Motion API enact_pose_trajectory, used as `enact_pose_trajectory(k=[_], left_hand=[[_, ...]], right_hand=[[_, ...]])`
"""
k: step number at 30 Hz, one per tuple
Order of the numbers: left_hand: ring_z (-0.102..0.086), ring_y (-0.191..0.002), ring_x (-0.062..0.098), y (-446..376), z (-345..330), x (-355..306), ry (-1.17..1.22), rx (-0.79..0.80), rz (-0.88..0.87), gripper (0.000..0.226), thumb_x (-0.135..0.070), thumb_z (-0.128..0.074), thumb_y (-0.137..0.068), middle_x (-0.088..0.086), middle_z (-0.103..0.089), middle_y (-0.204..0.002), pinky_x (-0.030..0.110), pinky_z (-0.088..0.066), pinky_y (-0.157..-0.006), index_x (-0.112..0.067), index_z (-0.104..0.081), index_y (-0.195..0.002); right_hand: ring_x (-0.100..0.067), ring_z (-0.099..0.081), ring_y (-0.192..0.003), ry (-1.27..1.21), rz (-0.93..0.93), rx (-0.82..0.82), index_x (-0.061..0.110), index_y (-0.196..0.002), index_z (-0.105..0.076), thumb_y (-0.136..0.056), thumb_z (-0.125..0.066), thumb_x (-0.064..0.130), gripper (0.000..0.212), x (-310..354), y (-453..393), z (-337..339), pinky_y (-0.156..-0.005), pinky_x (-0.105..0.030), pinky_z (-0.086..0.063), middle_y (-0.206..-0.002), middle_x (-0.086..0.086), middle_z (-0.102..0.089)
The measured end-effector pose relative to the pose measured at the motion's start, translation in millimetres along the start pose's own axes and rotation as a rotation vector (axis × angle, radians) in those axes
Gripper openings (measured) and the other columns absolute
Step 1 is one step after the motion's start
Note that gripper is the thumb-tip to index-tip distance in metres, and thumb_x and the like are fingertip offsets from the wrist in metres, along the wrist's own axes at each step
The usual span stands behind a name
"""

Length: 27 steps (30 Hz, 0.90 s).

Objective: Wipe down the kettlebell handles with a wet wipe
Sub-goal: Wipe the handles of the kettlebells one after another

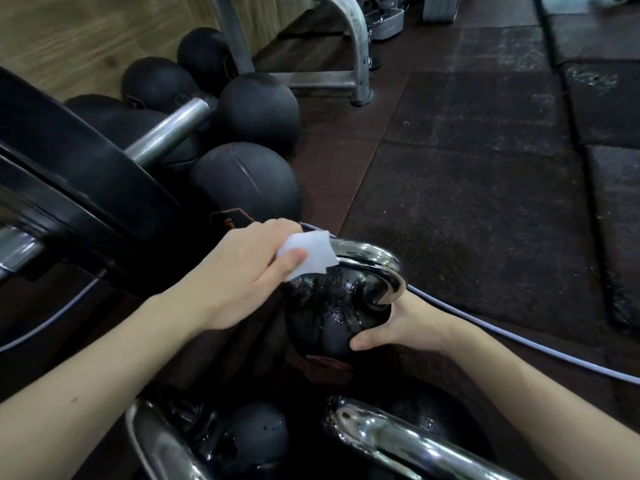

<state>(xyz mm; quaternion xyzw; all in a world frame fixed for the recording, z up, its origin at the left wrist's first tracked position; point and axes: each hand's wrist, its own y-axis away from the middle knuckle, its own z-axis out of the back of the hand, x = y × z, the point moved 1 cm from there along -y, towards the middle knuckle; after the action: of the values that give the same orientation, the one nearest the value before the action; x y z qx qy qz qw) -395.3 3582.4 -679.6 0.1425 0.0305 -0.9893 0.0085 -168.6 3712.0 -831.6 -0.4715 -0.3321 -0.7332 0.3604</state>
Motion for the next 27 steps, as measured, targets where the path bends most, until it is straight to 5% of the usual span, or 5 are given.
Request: enact_pose_trajectory(k=[8,12,17,20,27], left_hand=[[-0.056,-0.114,0.022,5,-10,-10,0.001,-0.057,-0.011,0.046,-0.052,-0.038,-0.102,-0.006,-0.055,-0.13,0.046,-0.044,-0.101,-0.025,-0.046,-0.139],[-0.061,-0.088,0.028,-29,-17,-71,-0.369,-0.099,-0.201,0.053,-0.057,-0.029,-0.1,0.001,-0.061,-0.101,0.045,-0.047,-0.088,-0.017,-0.062,-0.113],[-0.064,-0.088,0.03,-46,-48,-114,-0.592,-0.114,-0.311,0.04,-0.05,-0.046,-0.1,0.003,-0.065,-0.096,0.058,-0.038,-0.112,-0.017,-0.069,-0.101],[-0.063,-0.094,0.028,-38,-35,-102,-0.552,-0.146,-0.255,0.044,-0.051,-0.035,-0.1,0.001,-0.063,-0.099,0.056,-0.036,-0.114,-0.021,-0.066,-0.108],[-0.056,-0.109,0.011,23,-16,-7,0.341,-0.015,0.246,0.045,-0.064,-0.023,-0.103,-0.014,-0.056,-0.112,0.031,-0.043,-0.098,-0.033,-0.05,-0.123]], right_hand=[[0.002,-0.046,-0.137,-0.004,0.026,0.021,0.033,-0.149,-0.041,-0.06,-0.1,0.032,0.107,8,3,0,-0.118,-0.03,-0.041,-0.149,0.015,-0.048],[0.019,-0.045,-0.127,-0.019,0.008,0.042,0.04,-0.141,-0.043,-0.066,-0.097,0.022,0.094,13,6,3,-0.103,-0.004,-0.039,-0.141,0.025,-0.051],[0.034,-0.037,-0.115,0.1,-0.039,0.092,0.037,-0.132,-0.039,-0.066,-0.085,0.063,0.085,22,13,3,-0.085,0.013,-0.025,-0.131,0.022,-0.046],[0.024,-0.042,-0.12,0.059,0.006,0.021,0.036,-0.136,-0.046,-0.068,-0.095,0.029,0.084,20,10,3,-0.099,0.003,-0.032,-0.138,0.021,-0.049],[-0.004,-0.039,-0.143,-0.041,-0.01,0.007,0.048,-0.145,-0.043,-0.054,-0.101,0.044,0.108,8,4,0,-0.121,-0.038,-0.037,-0.154,0.014,-0.039]])
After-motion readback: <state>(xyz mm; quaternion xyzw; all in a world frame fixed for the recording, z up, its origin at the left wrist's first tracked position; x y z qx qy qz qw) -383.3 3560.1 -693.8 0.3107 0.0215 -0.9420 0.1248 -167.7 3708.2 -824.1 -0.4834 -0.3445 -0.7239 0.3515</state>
